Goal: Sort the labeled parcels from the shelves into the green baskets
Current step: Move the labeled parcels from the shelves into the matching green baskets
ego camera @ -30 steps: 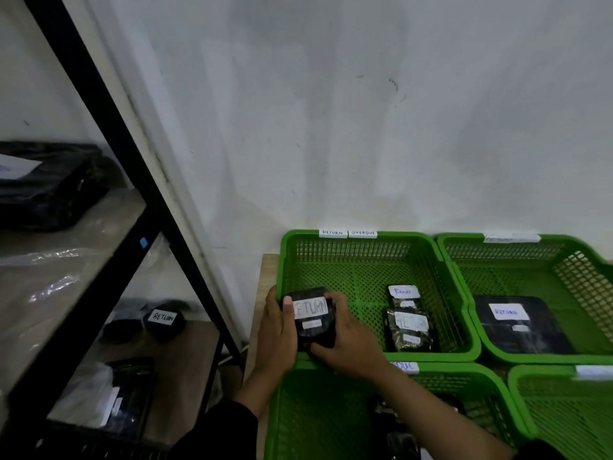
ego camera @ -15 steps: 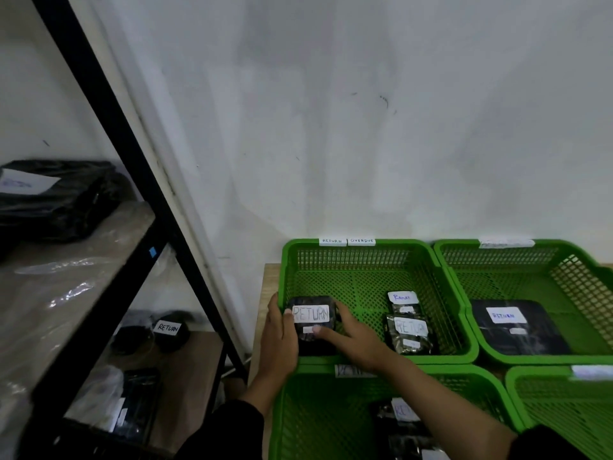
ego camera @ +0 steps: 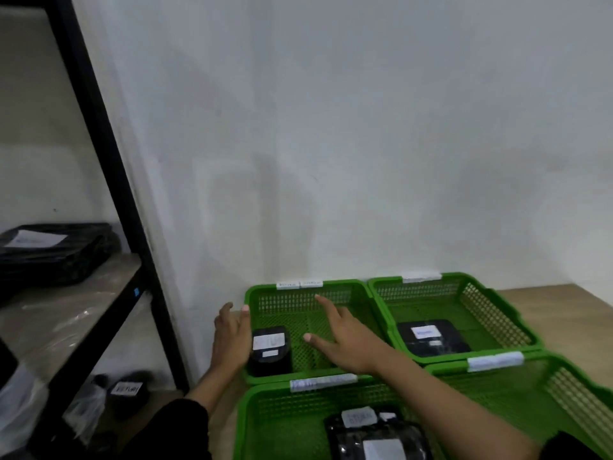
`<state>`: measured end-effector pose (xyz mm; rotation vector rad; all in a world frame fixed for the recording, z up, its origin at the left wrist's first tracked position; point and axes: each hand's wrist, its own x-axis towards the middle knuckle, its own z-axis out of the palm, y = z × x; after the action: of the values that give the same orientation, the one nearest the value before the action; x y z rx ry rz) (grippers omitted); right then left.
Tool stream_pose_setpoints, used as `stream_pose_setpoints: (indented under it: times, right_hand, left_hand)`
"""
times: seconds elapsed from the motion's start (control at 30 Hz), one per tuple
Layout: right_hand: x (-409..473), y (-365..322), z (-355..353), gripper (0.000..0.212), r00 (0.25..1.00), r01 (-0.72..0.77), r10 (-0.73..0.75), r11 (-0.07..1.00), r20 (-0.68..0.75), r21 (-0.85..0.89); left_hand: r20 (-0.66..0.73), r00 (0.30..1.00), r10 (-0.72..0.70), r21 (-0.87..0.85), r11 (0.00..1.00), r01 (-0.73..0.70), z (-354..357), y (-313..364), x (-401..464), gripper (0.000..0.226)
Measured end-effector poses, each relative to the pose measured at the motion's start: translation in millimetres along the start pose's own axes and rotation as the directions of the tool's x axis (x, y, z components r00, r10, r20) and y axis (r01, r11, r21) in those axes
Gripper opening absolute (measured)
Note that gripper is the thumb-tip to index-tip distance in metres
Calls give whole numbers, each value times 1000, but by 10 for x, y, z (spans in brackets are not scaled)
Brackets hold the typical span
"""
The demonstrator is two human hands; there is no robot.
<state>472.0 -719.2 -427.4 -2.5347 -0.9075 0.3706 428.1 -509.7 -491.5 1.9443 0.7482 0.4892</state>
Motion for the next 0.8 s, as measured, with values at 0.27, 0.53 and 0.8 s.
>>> stream_pose_setpoints:
  times: [0.27, 0.53, 0.8]
  right_hand:
    - [-1027, -608, -604, 65, 939, 113, -133, 990, -318, -80]
    - [-2021, -1498, -639, 57, 879, 233, -253, 967, -404, -100]
    - [-2655, -2516, -223, 54, 873, 316, -355, 934, -335, -165]
  left_hand:
    - [-3, 927, 376, -128, 919, -373, -598, 998, -742, 40]
    - [-54, 870, 490, -187, 851, -491, -1600, 1150, -1784, 29]
    - [-99, 871, 481, -212, 845, -491, -2691, 914, -2517, 26]
